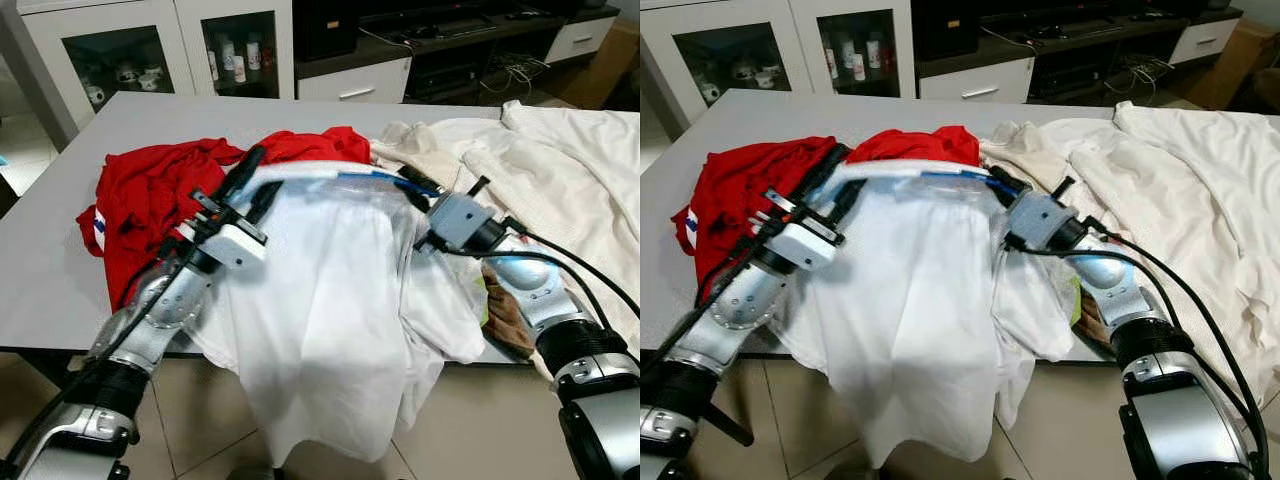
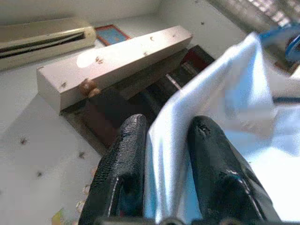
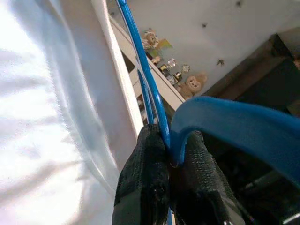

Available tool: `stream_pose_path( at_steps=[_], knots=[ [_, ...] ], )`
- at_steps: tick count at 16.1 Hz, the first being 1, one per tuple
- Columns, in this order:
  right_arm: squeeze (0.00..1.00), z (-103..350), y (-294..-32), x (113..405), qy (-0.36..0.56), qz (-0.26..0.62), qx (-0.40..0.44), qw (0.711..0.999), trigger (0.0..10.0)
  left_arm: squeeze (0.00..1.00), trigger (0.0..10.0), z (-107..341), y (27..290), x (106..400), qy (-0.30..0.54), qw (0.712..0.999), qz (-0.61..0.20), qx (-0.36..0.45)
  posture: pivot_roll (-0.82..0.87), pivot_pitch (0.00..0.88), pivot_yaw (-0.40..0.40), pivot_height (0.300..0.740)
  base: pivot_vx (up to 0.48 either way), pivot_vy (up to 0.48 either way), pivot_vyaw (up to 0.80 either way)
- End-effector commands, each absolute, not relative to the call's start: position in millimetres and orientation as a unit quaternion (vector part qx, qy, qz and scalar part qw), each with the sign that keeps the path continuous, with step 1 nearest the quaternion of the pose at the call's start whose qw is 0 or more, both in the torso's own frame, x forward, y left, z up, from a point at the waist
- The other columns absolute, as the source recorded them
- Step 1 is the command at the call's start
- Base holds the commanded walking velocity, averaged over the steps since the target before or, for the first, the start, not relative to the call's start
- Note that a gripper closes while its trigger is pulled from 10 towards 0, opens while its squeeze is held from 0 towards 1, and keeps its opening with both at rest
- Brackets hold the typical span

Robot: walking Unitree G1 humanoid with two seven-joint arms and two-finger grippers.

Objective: Hang hanger

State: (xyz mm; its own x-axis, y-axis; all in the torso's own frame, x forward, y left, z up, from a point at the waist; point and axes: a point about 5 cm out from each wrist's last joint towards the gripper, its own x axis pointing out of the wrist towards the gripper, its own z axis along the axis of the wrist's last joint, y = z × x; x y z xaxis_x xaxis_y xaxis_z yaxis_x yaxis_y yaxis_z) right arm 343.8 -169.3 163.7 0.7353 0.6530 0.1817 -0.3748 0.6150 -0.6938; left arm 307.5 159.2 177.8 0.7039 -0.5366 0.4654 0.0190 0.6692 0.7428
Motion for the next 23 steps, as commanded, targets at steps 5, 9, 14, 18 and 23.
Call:
stream_pose_path(
  at_steps=[5,9,14,18,23],
  knots=[
    [0.0,169.0,-187.3,340.6,-0.207,0.292,-0.291,0.887,0.0,0.0,10.0,190.7,177.3,317.1,-0.332,0.876,-0.115,0.331,0.2,0.0,-0.01,0.74,0.0,0.0,0.0],
    [0.0,165.3,-184.9,330.6,-0.186,0.369,-0.3,0.859,0.0,0.0,10.0,197.7,184.7,323.9,-0.321,0.893,-0.094,0.302,0.2,0.0,-0.016,0.74,0.0,0.0,0.0],
    [0.0,170.7,-189.4,325.5,-0.182,0.395,-0.31,0.846,0.0,0.0,10.0,204.3,196.8,332.7,-0.301,0.923,-0.051,0.233,0.19,0.0,-0.018,0.74,0.0,0.0,0.0],
    [0.0,173.9,-192.6,319.9,-0.187,0.406,-0.317,0.836,0.0,0.0,10.0,202.4,210.1,342.4,-0.26,0.95,-0.021,0.17,0.2,0.0,-0.021,0.74,0.0,0.0,0.0],
    [0.0,180.5,-188.6,317.1,-0.209,0.397,-0.278,0.85,0.0,0.0,10.0,200.2,212.1,345.5,-0.247,0.957,-0.018,0.151,0.19,0.0,-0.016,0.74,0.0,0.0,0.0]
  ],
)
